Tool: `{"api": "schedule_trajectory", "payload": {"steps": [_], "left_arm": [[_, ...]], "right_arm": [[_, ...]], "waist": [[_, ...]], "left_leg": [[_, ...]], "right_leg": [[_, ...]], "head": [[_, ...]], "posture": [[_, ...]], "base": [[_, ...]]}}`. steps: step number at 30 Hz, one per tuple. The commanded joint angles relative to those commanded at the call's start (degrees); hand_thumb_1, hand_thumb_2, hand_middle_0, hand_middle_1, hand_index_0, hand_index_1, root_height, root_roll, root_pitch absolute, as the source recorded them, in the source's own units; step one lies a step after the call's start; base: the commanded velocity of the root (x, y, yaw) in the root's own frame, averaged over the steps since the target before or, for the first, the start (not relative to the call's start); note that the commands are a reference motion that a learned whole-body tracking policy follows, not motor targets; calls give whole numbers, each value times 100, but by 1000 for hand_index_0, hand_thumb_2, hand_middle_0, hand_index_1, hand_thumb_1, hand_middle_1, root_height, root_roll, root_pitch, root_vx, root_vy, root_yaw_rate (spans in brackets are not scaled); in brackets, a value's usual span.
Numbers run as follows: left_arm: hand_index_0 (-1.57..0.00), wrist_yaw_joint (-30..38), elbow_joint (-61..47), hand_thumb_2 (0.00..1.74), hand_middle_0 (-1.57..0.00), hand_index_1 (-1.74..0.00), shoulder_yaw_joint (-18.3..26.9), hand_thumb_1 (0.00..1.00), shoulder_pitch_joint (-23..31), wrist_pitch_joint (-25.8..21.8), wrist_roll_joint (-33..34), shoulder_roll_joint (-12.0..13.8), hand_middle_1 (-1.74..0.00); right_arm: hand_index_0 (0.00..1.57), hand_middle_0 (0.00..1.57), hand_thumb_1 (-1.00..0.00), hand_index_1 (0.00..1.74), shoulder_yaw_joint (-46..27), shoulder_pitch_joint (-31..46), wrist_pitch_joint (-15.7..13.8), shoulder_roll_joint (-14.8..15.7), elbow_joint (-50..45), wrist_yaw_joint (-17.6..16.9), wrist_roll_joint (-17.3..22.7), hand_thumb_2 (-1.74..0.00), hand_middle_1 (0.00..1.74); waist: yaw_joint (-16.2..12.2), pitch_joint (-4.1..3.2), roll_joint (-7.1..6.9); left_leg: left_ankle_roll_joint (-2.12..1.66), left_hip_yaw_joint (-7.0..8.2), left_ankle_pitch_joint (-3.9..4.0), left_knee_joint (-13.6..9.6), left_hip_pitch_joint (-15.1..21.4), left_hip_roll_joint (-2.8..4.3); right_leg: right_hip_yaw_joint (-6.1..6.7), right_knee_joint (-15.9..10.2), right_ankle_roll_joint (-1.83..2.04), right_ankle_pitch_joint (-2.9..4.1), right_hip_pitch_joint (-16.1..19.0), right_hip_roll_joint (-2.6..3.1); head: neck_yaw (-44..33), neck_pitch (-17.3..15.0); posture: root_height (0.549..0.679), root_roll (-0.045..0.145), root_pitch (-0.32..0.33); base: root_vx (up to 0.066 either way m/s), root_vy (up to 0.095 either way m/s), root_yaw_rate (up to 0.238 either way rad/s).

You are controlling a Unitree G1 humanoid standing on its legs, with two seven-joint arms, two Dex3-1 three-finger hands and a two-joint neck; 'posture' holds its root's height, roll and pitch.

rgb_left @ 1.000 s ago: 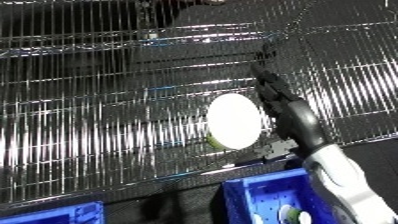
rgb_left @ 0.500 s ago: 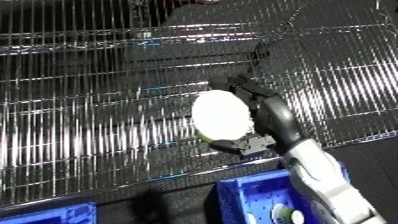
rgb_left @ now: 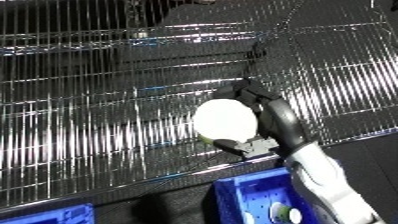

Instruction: Pick up the object and place it into the box

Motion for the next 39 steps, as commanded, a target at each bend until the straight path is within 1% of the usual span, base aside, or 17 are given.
{"api": "schedule_trajectory", "payload": {"steps": [4, 8, 11, 16, 19, 21, 23, 26, 28, 31, 34, 36, 38, 39], "left_arm": [[0, 71, -9, 0, 0, 0, 126, 0, 27, -22, 61, -13, 0], [0, 172, -63, 0, 0, 0, 279, 0, 65, -11, 128, -17, 0], [0, 214, -53, 0, 0, 0, 403, 0, 94, -2, 158, -22, 0], [0, 280, 76, 0, 0, 0, 596, 0, 125, -21, 148, -55, 0], [0, 310, 195, 0, 0, 0, 667, 0, 125, -51, 120, -104, 0], [0, 321, 320, 0, 0, 0, 689, 0, 131, -109, 93, -158, 0], [0, 341, 431, 0, 0, 0, 701, 0, 140, -171, 64, -221, 0], [0, 359, 555, 0, 0, 0, 716, 0, 153, -264, 20, -318, 0], [0, 350, 609, 0, 0, 0, 715, 0, 167, -330, -4, -371, 0], [0, 320, 677, 0, 0, 0, 700, 0, 172, -394, -37, -427, 0], [0, 275, 766, 0, 0, 0, 649, 0, 153, -435, -97, -453, 0], [0, 242, 811, 0, 0, 0, 598, 0, 140, -456, -150, -462, 0], [0, 192, 851, 0, 0, 0, 559, 0, 128, -473, -195, -463, 0], [0, 167, 869, 0, 0, 0, 536, 0, 119, -480, -217, -460, 0]], "right_arm": [[1413, 1413, -900, 1566, -275, 310, -146, -62, -790, -237, -276, -1566, 1566], [1413, 1413, -900, 1566, -678, 811, -185, -135, -1806, -591, -534, -1566, 1566], [1413, 1413, -900, 1566, -1018, 1263, -235, -177, -2444, -840, -556, -1566, 1566], [1413, 1413, -900, 1566, -1494, 1992, -483, -224, -3118, -1291, -709, -1566, 1566], [1413, 1413, -900, 1566, -1664, 2303, -645, -182, -3255, -1473, -589, -1566, 1566], [1413, 1413, -900, 1566, -1775, 2459, -750, -147, -3220, -1615, -492, -1566, 1566], [1413, 1413, -900, 1566, -1909, 2601, -822, -132, -3129, -1860, -546, -1566, 1566], [1413, 1413, -900, 1566, -2186, 2873, -922, -140, -2921, -2472, -637, -1566, 1566], [1413, 1413, -900, 1566, -2394, 3083, -1022, -141, -2737, -2844, -572, -1566, 1566], [1413, 1413, -900, 1566, -2660, 3361, -1198, -124, -2349, -3174, -440, -1566, 1566], [1413, 1413, -900, 1566, -2795, 3538, -1312, -171, -1808, -3323, -308, -1566, 1566], [1413, 1413, -900, 1566, -2821, 3601, -1351, -239, -1403, -3263, -79, -1566, 1566], [1413, 1413, -900, 1566, -2825, 3653, -1399, -304, -988, -3113, 181, -1566, 1566], [1334, 1334, -850, 1479, -2816, 3690, -1416, -329, -780, -3040, 305, -1479, 1479]], "waist": [[-132, 0, -96], [-293, 0, -194], [-423, 0, -259], [-648, 0, -368], [-764, 0, -416], [-839, 0, -439], [-912, 0, -449], [-1024, 0, -437], [-1096, 0, -413], [-1189, 0, -360], [-1250, 0, -300], [-1277, 0, -257], [-1295, 0, -217], [-1301, 0, -198]], "left_leg": [[-12, 46, -9, -34, 57, 53], [-8, 105, -39, -16, 82, 109], [-4, 157, -70, 14, 106, 149], [4, 255, -131, 40, 196, 214], [-6, 305, -148, -4, 310, 251], [-17, 329, -160, -43, 416, 277], [-25, 357, -172, -88, 532, 297], [-40, 424, -180, -178, 710, 316], [-49, 467, -185, -243, 820, 316], [-67, 512, -204, -303, 947, 307], [-81, 549, -231, -323, 1035, 294], [-87, 566, -243, -335, 1076, 284], [-94, 571, -251, -344, 1102, 274], [-94, 570, -255, -347, 1112, 268]], "right_leg": [[45, -78, 30, 27, 46, 48], [101, -106, 57, 49, 60, 100], [147, -113, 67, 54, 78, 141], [233, -166, 73, 70, 151, 211], [282, -236, 76, 83, 246, 243], [316, -275, 74, 79, 334, 258], [348, -308, 73, 71, 425, 268], [399, -382, 74, 68, 560, 276], [430, -450, 79, 78, 639, 280], [464, -543, 88, 103, 721, 278], [497, -620, 90, 132, 774, 274], [519, -653, 83, 139, 794, 275], [539, -664, 73, 134, 804, 277], [548, -664, 68, 131, 805, 278]], "head": [[-217, 101], [-305, 83], [-316, -75], [-79, -437], [239, -615], [540, -665], [708, -723], [1004, -752], [1171, -757], [1451, -784], [1744, -842], [1866, -899], [1931, -955], [1960, -991]], "posture": [[644, 73, 128], [644, 70, 128], [644, 68, 126], [646, 64, 122], [647, 62, 115], [648, 61, 107], [649, 62, 98], [651, 63, 87], [652, 65, 82], [654, 68, 76], [655, 71, 72], [655, 74, 70], [655, 76, 69], [655, 77, 69]], "base": [[-21, -18, -134], [-27, -13, -148], [-24, -3, -157], [-25, 9, -197], [-20, 32, -208], [4, 46, -221], [18, 49, -204], [22, 52, -178], [19, 47, -149], [19, 38, -112], [17, 27, -87], [13, 25, -76], [13, 21, -56], [13, 16, -35]]}}
